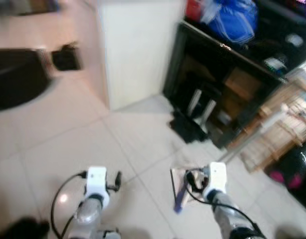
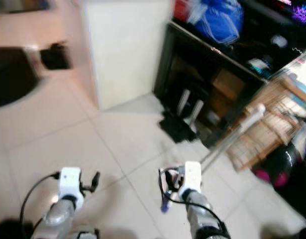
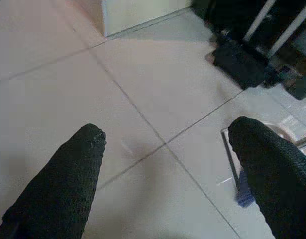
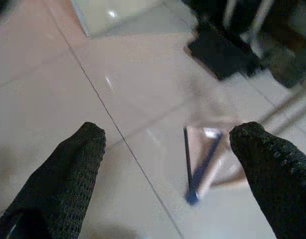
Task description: Sweep floor
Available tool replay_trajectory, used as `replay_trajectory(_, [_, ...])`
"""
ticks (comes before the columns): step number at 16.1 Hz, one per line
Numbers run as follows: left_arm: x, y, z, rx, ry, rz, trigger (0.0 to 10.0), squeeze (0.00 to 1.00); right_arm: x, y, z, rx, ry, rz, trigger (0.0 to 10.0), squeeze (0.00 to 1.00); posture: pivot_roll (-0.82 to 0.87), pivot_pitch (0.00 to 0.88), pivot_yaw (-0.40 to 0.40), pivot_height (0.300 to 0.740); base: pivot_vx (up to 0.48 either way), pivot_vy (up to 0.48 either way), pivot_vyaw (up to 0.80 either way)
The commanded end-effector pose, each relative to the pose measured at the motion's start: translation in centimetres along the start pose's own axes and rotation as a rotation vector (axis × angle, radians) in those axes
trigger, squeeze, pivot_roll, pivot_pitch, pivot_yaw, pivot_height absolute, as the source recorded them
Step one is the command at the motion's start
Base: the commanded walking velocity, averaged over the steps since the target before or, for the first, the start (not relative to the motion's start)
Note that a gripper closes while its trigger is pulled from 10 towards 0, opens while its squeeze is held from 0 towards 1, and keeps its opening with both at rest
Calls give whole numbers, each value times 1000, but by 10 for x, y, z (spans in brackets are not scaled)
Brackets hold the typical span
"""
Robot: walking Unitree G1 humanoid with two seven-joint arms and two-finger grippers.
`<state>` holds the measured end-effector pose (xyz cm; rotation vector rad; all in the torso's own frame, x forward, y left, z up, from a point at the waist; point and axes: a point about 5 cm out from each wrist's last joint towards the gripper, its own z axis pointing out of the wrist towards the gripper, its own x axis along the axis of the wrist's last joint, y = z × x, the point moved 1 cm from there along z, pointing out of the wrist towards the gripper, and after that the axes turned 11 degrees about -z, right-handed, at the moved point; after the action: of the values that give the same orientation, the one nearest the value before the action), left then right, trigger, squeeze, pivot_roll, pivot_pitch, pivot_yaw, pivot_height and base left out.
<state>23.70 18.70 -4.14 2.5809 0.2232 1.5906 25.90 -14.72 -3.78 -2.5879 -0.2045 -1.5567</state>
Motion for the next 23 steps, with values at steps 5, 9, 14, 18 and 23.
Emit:
replay_trajectory(5, [28,-7,-9,-27,151,-2,10000,0,33,0,0,42,175,-61,10000,0,170,124,-148,740,0,-342,0])
replay_trajectory(9, [64,2,-28,-84,291,6,10000,0,86,7,-16,3,401,-70,10000,0,168,125,-142,740,0,-342,0])
replay_trajectory(14, [99,15,-50,-122,343,20,10000,0,127,-2,-40,31,499,-95,10000,0,165,127,-144,740,0,54,0])
replay_trajectory(18, [131,19,-66,-121,425,6,10000,0,139,-10,-48,49,469,-126,10000,0,169,128,-150,740,0,0,0])
replay_trajectory(23, [174,28,-79,-110,569,105,10000,0,173,-14,-59,103,525,-139,10000,0,167,121,-146,740,0,0,0])
